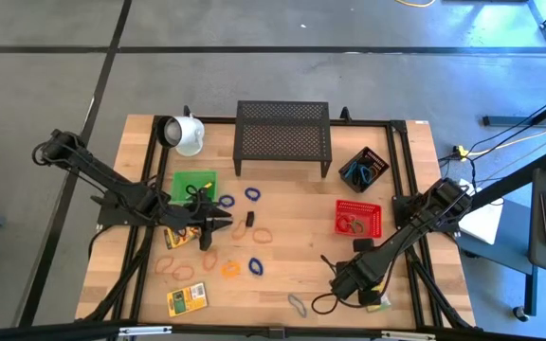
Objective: Pick & Place Office Desk Supplies
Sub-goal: Put the pack of crayons into the green bin
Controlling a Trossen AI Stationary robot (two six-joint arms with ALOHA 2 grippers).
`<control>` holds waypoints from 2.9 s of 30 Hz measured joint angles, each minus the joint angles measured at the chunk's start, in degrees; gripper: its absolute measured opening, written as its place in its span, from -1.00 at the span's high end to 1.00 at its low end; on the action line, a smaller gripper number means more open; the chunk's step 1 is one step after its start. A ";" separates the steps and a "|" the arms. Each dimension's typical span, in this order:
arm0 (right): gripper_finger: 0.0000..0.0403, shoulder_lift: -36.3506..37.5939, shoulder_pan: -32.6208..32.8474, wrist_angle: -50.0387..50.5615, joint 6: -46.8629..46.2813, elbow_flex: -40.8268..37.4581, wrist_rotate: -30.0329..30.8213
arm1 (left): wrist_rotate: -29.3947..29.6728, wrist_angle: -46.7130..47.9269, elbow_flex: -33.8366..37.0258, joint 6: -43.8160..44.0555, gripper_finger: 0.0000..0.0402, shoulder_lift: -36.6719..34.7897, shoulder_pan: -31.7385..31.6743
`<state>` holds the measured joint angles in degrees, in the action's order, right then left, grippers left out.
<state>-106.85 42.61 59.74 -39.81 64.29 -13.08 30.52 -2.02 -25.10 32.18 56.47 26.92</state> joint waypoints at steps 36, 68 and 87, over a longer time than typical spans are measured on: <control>0.98 0.07 -0.55 6.39 -7.79 35.47 59.50 | -10.62 -16.76 -0.02 -19.99 0.42 0.00 5.86; 0.98 0.09 -8.70 -4.22 -4.55 36.13 57.20 | -1.92 -48.18 -0.02 -31.56 -0.04 18.73 10.05; 0.98 0.09 -9.20 -10.93 1.70 36.11 60.22 | -1.65 -56.97 -0.07 -32.18 -0.04 24.59 6.41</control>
<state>-106.76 33.41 48.81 -38.11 100.40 47.13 28.87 -58.99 -25.17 0.00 81.06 33.32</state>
